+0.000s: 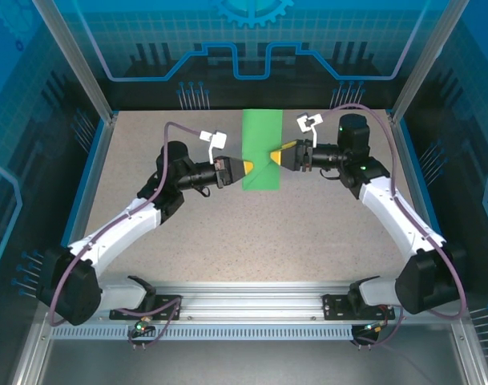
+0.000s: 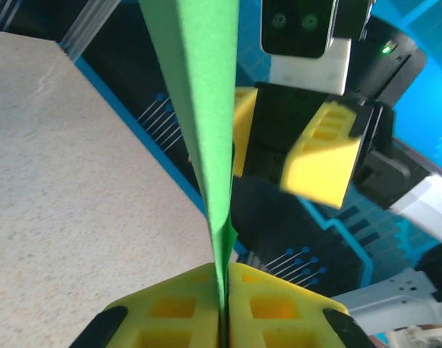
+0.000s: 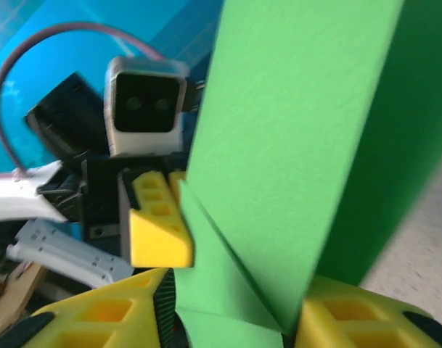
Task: Fold a paper plane with a square sheet of paper (fold left side to right side)
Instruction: Turn over the paper at the center of the table.
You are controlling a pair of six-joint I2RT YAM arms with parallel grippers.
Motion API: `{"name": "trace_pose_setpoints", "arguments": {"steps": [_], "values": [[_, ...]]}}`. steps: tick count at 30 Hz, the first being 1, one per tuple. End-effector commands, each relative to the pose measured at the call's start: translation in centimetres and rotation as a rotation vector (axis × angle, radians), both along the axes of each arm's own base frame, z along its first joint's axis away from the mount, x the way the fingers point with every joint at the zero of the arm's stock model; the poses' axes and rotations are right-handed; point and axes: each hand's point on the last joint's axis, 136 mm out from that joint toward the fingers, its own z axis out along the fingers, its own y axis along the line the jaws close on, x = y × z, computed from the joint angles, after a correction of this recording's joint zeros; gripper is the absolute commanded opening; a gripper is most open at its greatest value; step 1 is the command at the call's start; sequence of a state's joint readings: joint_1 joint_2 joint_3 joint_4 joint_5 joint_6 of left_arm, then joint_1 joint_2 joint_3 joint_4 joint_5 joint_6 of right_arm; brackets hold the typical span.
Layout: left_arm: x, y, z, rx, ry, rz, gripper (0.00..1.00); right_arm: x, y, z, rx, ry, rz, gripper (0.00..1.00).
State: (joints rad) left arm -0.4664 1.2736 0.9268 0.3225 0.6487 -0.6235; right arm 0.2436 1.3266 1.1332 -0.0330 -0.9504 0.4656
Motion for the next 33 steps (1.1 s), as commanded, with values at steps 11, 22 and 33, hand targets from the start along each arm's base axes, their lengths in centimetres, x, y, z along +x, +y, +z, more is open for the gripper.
{"name": "trace_pose_setpoints", "arguments": {"steps": [11,22,33], "values": [[0.5,3.2,-14.6,1.204,0.088,0.313,0.0,1.7,-16.3,-9.3,-0.62,0.212,-0.77,0.75],[1.6,5.2,-17.1,1.648,0.11,0.68,0.0,0.1,-21.2,-12.0,-0.726,0.331,-0.962,0.94],[0.6,1.6,-23.9,1.615,0.372,0.555,0.0,-0.1,-20.9,-12.1,-0.692,0.336,-0.945,0.96]]}}
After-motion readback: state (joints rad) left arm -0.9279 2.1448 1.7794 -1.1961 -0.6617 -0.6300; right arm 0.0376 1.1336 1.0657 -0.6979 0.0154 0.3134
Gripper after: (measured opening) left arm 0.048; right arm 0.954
